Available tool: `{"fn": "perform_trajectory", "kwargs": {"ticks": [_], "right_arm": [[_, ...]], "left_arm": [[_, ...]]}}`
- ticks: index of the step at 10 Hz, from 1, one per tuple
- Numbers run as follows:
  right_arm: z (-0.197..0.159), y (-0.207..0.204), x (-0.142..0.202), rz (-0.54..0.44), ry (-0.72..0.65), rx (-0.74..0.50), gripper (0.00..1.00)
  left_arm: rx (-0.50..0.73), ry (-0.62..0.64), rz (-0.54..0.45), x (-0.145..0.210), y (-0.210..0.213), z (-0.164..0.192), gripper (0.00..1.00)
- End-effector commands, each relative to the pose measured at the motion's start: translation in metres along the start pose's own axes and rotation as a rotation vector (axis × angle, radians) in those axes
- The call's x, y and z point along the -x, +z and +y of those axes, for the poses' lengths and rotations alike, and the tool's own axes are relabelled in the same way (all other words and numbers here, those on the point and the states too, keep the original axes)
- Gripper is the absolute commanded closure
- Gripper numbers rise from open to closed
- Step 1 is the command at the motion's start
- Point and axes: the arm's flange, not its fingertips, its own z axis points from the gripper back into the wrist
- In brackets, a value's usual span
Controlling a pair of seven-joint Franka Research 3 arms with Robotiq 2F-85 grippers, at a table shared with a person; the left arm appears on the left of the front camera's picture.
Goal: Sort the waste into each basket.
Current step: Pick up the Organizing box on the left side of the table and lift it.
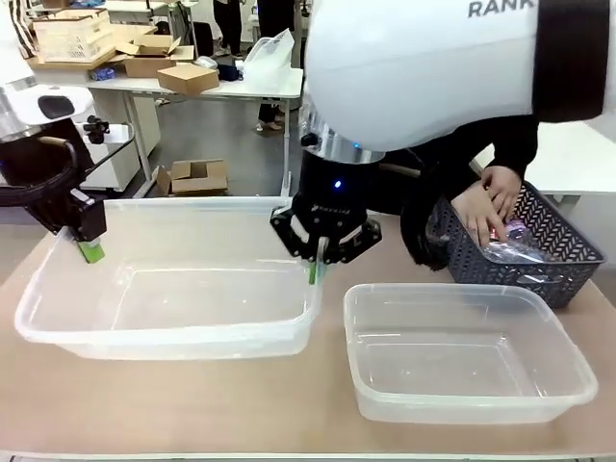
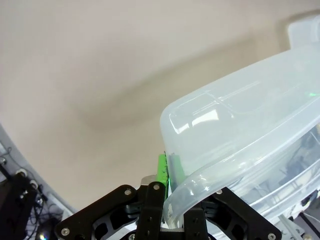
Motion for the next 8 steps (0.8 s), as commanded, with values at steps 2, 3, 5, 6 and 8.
{"fn": "perform_trajectory", "kwargs": {"ticks": [2, 3, 5, 6, 8], "right_arm": [[-0.069, 0.019, -0.07, -0.055, -0.073, 0.137, 0.96], [-0.081, 0.025, -0.083, -0.107, -0.146, 0.231, 0.96], [-0.089, 0.019, -0.109, -0.173, -0.241, 0.485, 0.96], [-0.09, 0.011, -0.126, -0.17, -0.264, 0.517, 0.96], [-0.096, 0.004, -0.147, -0.082, -0.204, 0.327, 0.96]], "left_arm": [[0.127, 0.077, 0.117, -0.1, -0.003, -0.008, 0.95], [0.135, 0.129, 0.072, -0.129, 0.002, -0.027, 0.95], [0.107, 0.141, 0.087, -0.18, 0.005, -0.052, 0.95], [0.093, 0.156, 0.099, -0.2, 0.001, -0.062, 0.95], [0.035, 0.172, 0.047, -0.199, -0.004, -0.063, 0.95]]}}
